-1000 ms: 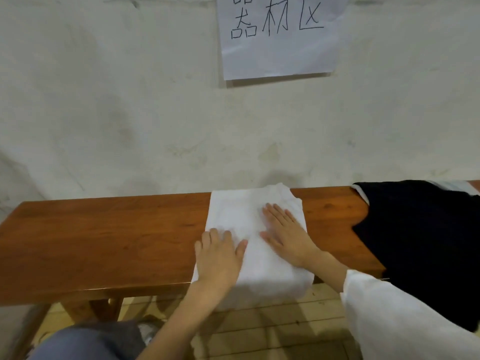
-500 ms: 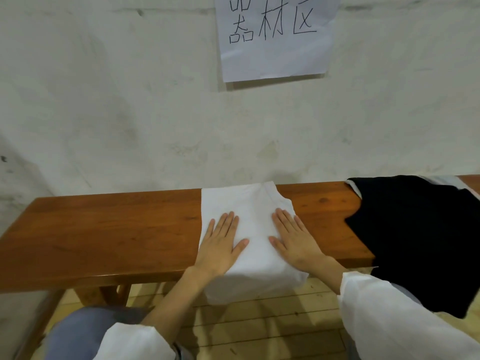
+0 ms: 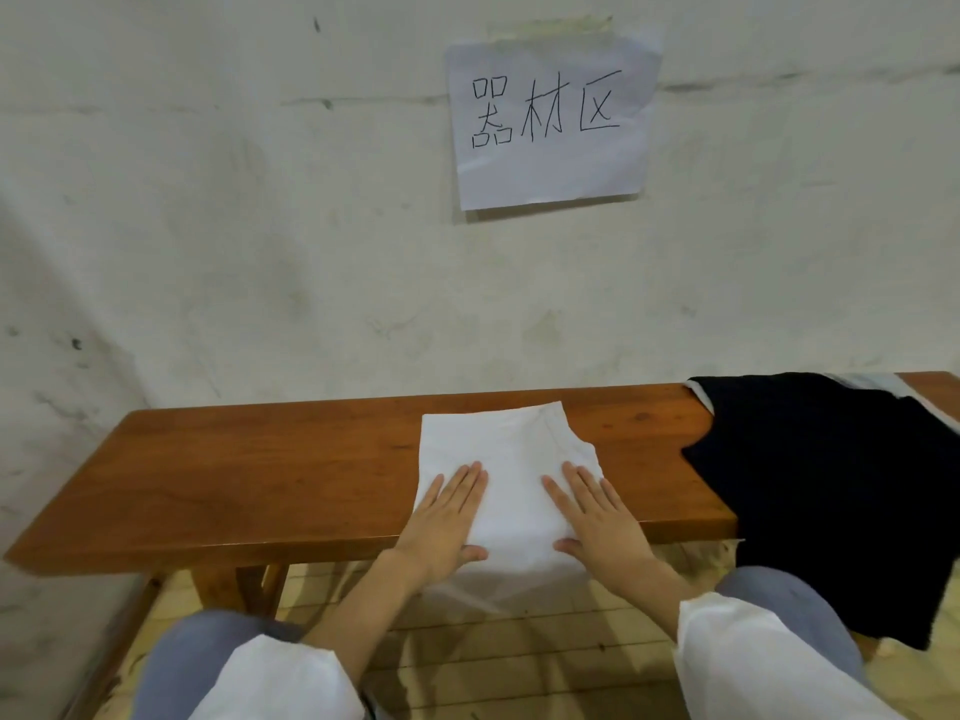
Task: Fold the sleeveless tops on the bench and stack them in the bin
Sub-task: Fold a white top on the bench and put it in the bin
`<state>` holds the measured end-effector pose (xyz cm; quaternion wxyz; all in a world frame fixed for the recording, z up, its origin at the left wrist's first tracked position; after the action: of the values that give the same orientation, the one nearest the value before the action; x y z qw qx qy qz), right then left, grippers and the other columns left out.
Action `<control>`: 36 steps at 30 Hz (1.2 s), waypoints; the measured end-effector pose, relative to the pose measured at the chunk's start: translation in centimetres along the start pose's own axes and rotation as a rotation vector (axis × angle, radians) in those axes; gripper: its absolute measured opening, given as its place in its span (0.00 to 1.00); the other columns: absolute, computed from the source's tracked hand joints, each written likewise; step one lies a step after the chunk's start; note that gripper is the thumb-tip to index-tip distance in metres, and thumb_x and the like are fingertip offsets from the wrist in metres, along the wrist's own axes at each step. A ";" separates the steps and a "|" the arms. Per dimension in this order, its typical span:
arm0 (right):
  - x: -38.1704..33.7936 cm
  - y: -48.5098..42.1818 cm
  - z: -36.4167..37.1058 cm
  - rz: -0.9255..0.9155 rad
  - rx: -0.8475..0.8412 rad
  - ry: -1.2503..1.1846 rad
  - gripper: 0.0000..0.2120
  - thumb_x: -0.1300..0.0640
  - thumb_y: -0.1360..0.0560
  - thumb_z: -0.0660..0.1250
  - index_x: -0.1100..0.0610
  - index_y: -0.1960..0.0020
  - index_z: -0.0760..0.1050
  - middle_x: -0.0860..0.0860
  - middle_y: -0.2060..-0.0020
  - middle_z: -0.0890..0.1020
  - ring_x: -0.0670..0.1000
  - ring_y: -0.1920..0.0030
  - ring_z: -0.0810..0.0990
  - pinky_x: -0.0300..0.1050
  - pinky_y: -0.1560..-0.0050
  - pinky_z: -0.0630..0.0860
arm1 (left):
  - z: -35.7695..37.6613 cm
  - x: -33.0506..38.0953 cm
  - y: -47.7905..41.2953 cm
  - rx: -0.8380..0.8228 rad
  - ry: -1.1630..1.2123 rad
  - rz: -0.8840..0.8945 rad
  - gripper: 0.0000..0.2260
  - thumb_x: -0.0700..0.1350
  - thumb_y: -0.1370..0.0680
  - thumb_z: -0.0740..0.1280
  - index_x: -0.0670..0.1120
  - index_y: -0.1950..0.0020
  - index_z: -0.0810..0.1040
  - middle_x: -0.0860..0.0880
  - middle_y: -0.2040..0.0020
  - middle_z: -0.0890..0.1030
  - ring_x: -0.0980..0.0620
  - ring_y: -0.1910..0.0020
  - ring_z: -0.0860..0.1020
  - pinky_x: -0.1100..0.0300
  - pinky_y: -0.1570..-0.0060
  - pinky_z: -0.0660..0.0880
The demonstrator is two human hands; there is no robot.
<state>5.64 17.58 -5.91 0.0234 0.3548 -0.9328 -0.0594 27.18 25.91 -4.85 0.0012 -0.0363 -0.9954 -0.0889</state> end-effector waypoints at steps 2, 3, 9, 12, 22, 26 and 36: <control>0.0 0.0 -0.3 -0.003 -0.021 0.012 0.39 0.39 0.22 0.53 0.45 0.27 0.26 0.49 0.25 0.33 0.55 0.24 0.36 0.48 0.31 0.31 | -0.2 -0.2 -0.1 -0.006 -0.014 0.014 0.40 0.61 0.21 0.58 0.45 0.23 0.35 0.51 0.28 0.29 0.51 0.27 0.32 0.55 0.29 0.33; 0.3 0.0 -0.6 -0.015 -0.041 0.024 0.38 0.39 0.21 0.52 0.46 0.26 0.28 0.50 0.24 0.34 0.54 0.24 0.36 0.48 0.31 0.32 | -0.2 -0.2 -0.1 -0.003 -0.025 0.022 0.39 0.60 0.21 0.57 0.45 0.23 0.35 0.51 0.27 0.30 0.52 0.27 0.32 0.55 0.29 0.33; 0.7 0.9 -2.7 -0.082 -0.136 -0.056 0.30 0.45 0.18 0.50 0.47 0.23 0.38 0.49 0.23 0.40 0.52 0.23 0.42 0.47 0.25 0.43 | -0.9 0.1 0.8 0.005 -0.019 0.026 0.31 0.58 0.18 0.50 0.47 0.22 0.40 0.49 0.22 0.40 0.52 0.24 0.38 0.58 0.28 0.38; 1.0 1.7 -4.9 -0.052 -0.115 -0.220 0.22 0.49 0.19 0.55 0.49 0.25 0.60 0.47 0.24 0.58 0.52 0.26 0.61 0.46 0.28 0.61 | -2.8 0.2 1.4 0.004 0.213 0.005 0.24 0.55 0.18 0.54 0.49 0.23 0.59 0.50 0.23 0.60 0.51 0.25 0.60 0.60 0.28 0.56; 3.2 0.3 -14.1 0.027 0.130 -0.427 0.09 0.49 0.25 0.68 0.51 0.48 0.80 0.47 0.53 0.82 0.47 0.53 0.78 0.41 0.50 0.76 | -12.6 -2.4 0.6 0.029 0.546 0.001 0.07 0.46 0.24 0.68 0.44 0.60 0.79 0.54 0.64 0.76 0.57 0.66 0.73 0.64 0.65 0.67; 4.7 -1.9 -18.7 0.088 0.349 -0.404 0.09 0.52 0.24 0.68 0.56 0.48 0.81 0.53 0.54 0.83 0.54 0.53 0.80 0.46 0.53 0.74 | -17.8 -3.2 -1.2 0.331 0.416 -0.089 0.06 0.47 0.24 0.69 0.45 0.55 0.80 0.50 0.62 0.77 0.48 0.60 0.76 0.58 0.63 0.67; 4.8 -3.3 -18.2 0.067 0.703 -0.334 0.07 0.59 0.30 0.72 0.55 0.53 0.83 0.55 0.57 0.77 0.57 0.54 0.76 0.50 0.55 0.71 | -18.1 -2.9 -2.0 0.642 0.126 0.060 0.07 0.38 0.26 0.69 0.42 0.49 0.82 0.44 0.58 0.75 0.42 0.59 0.76 0.55 0.64 0.68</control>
<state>5.77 10.19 11.71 -0.2499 0.2958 -0.8983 0.2075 29.88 20.51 12.58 0.0771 -0.0579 -0.9690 0.2276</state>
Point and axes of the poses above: each hand's wrist, its own y-axis away from the middle knuckle, its own z-axis out of the palm, x = y × z, the point moved 1 cm from there along -y, towards the middle knuckle
